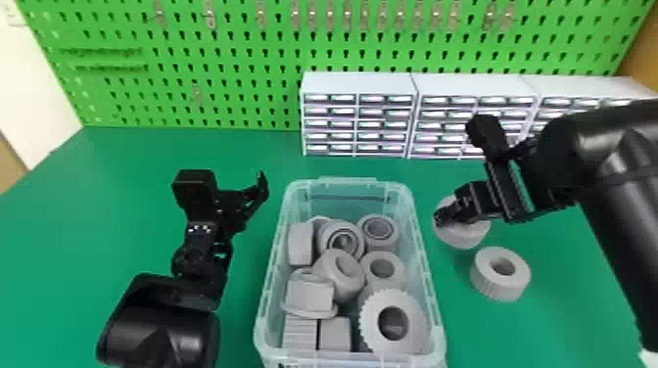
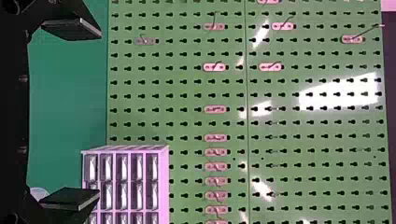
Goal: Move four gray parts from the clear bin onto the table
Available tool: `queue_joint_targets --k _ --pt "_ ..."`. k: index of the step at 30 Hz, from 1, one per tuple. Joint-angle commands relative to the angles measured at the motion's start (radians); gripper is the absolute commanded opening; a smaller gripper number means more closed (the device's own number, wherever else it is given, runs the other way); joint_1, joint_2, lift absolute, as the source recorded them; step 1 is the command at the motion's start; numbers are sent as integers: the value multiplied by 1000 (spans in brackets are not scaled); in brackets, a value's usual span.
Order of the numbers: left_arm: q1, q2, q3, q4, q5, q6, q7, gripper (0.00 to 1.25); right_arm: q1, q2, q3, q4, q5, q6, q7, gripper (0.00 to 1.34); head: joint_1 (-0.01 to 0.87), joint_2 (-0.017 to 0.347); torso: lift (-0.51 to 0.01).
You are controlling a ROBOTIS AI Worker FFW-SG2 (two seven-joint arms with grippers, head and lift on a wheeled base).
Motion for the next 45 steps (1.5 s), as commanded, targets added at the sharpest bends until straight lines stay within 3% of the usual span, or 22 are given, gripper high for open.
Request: queue_joint_targets --k 1,45 --pt "-2 0 0 0 1 0 0 1152 11 -3 -5 -3 2 4 0 333 693 72 -52" --pt "-8 -8 -11 11 1 -1 0 1152 94 -18 49 -1 -9 18 0 333 693 72 -52"
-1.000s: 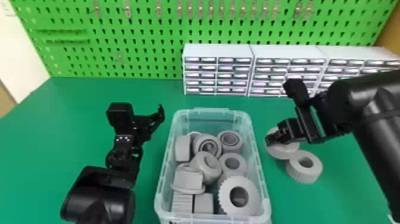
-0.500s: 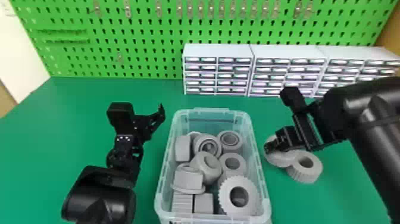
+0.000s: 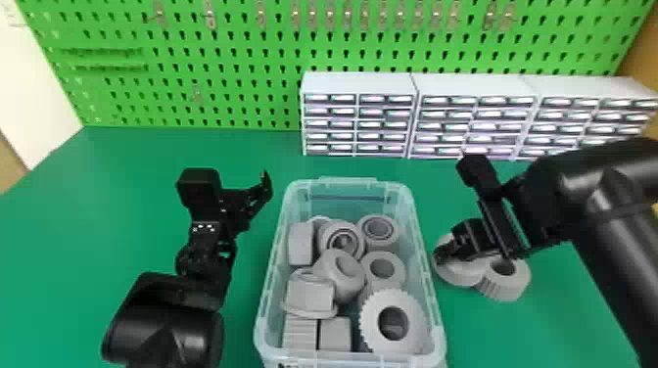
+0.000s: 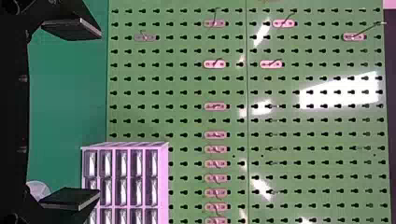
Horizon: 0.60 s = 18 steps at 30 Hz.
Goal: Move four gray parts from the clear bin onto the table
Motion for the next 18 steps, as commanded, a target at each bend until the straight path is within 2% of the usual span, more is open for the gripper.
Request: queue_joint_targets --k 1,18 --pt "-1 0 -4 3 0 0 0 1152 13 -2 7 0 0 0 0 333 693 72 -52" --pt "-1 -2 -3 4 5 0 0 1152 39 -10 9 25 0 0 0 333 693 72 -52"
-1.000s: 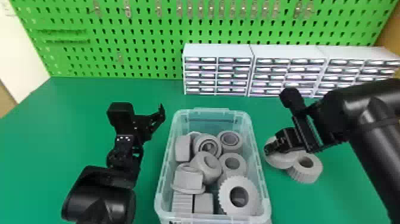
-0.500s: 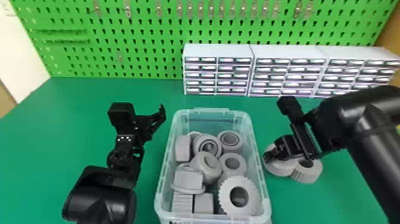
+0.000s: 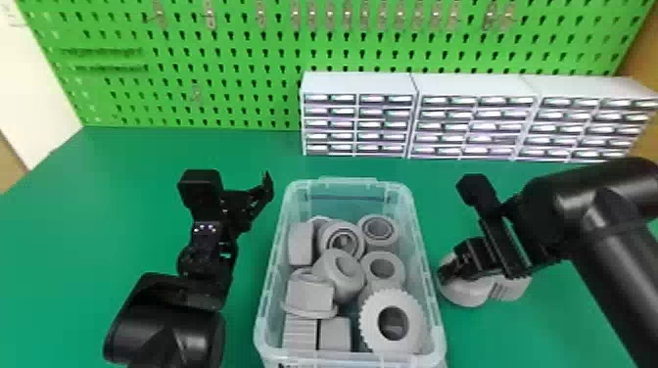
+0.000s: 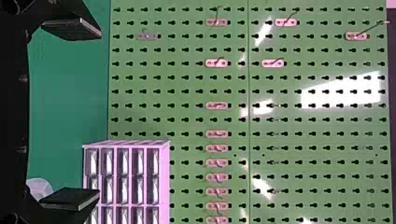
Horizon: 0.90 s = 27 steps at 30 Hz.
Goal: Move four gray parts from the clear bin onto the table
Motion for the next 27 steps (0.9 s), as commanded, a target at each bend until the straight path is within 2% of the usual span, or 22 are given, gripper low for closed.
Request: queue_joint_targets --k 1,27 --pt "-2 0 -1 0 1 0 0 1152 1 0 -2 1 0 0 0 333 693 72 -52" --pt "-2 -12 2 3 -1 -2 0 1152 35 -18 -14 26 -7 -5 0 333 693 72 -52"
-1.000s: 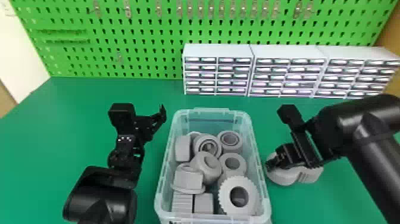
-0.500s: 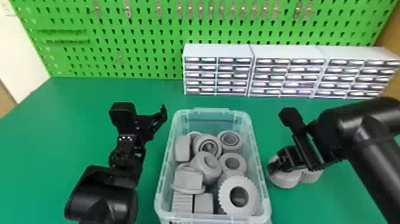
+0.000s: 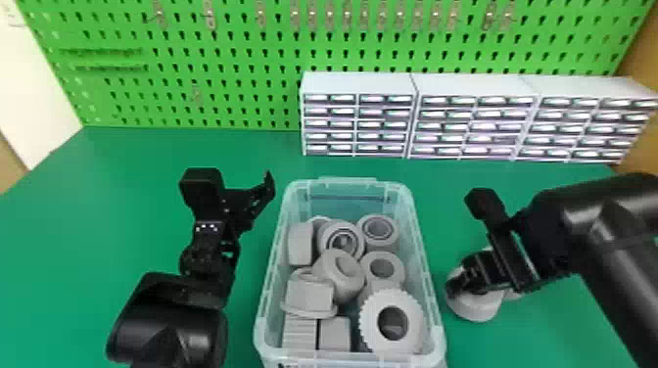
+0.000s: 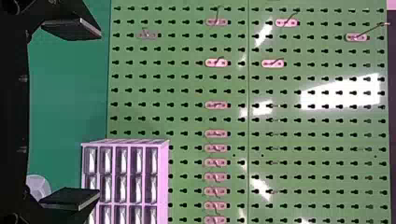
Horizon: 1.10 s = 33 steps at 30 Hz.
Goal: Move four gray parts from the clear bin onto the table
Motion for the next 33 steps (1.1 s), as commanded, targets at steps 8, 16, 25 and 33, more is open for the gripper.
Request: queue_joint_targets --k 8,16,25,33 --pt "0 -4 2 0 0 0 0 1152 0 0 7 16 0 0 0 334 693 72 -52" --pt "0 -4 3 0 0 -3 0 1152 -4 -2 15 23 0 2 0 334 693 72 -52" --pt "2 -6 2 1 -2 -3 0 1152 -1 -6 9 30 0 11 0 554 693 72 -52" --pt "3 -6 5 1 -2 -5 0 1152 -7 -9 7 28 3 12 0 799 693 72 -52"
